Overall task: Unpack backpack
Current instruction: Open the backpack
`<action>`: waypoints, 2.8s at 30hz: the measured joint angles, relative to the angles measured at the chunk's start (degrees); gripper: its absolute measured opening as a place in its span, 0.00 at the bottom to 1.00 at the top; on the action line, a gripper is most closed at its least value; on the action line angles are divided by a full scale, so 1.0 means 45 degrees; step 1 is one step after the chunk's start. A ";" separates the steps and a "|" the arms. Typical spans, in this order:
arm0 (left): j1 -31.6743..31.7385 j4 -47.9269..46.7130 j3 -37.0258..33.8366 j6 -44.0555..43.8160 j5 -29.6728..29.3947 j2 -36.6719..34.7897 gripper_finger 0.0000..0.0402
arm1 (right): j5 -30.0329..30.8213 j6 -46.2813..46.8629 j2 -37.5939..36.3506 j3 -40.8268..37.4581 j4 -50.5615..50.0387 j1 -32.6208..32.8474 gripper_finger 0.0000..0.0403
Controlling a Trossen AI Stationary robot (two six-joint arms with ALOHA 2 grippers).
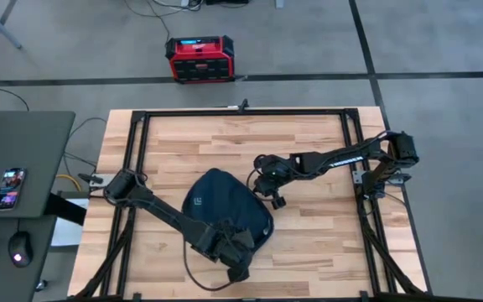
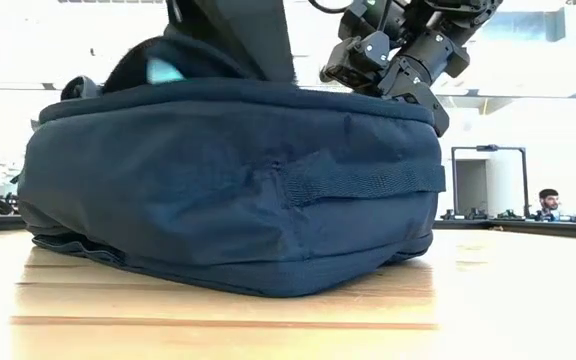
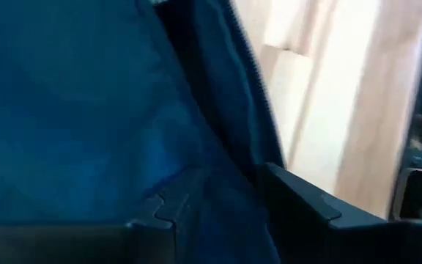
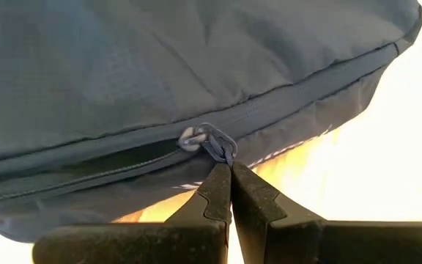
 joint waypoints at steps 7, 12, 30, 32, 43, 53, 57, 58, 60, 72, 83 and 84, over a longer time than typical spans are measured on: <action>0.0158 -0.0889 0.0017 -0.1200 -0.0765 0.0336 0.33 | 0.0000 0.0316 0.0000 0.0000 0.0034 0.0049 0.00; 0.0192 -0.1849 -0.0007 -0.2174 -0.2008 0.0587 0.30 | 0.0005 0.0369 0.0000 0.0000 0.0022 0.0248 0.00; -0.1922 0.0328 0.0505 -0.2010 -0.4875 0.0375 0.00 | -0.0007 -0.0699 -0.0157 0.0851 -0.0106 0.0234 0.00; -0.2169 0.0371 0.0625 -0.2227 -0.5111 0.0369 0.00 | -0.0026 -0.0906 -0.0036 0.0895 0.0412 0.0082 0.00; -0.2865 0.0231 0.0461 -0.3202 -0.5325 0.0361 0.00 | 0.2474 -0.0763 0.1298 0.0933 0.2283 -0.0751 0.00; -0.3367 -0.0036 0.0461 -0.4213 -0.5298 0.0361 0.00 | 0.3152 -0.0641 0.2582 0.1736 0.2412 -0.1502 0.00; -0.3362 -0.0119 0.0625 -0.4499 -0.5704 0.0374 0.00 | 0.3105 -0.0632 0.2211 0.2503 0.1074 -0.1647 0.00; -0.3328 -0.0129 0.0755 -0.4455 -0.5957 0.0375 0.00 | 0.3062 -0.0595 0.2049 0.2723 0.0657 -0.1642 0.00; -0.3157 -0.0392 0.1037 -0.4437 -0.6456 0.0230 0.00 | 0.3010 -0.0353 0.1746 0.3124 -0.0303 -0.1594 0.00; -0.1434 -0.6095 0.2064 -0.6177 -0.8816 -0.2427 0.00 | 0.1608 0.1527 -0.0943 0.3764 -0.3569 -0.1444 0.30; 0.1773 -0.9693 0.1273 -0.2768 -0.9656 -0.6403 0.00 | -0.0006 0.6218 -0.2049 0.1936 -0.3322 -0.0067 0.51; 0.2226 -0.9703 0.1094 -0.2227 -0.9579 -0.6808 0.00 | -0.0024 0.6673 -0.1908 0.1654 -0.2739 0.0196 0.51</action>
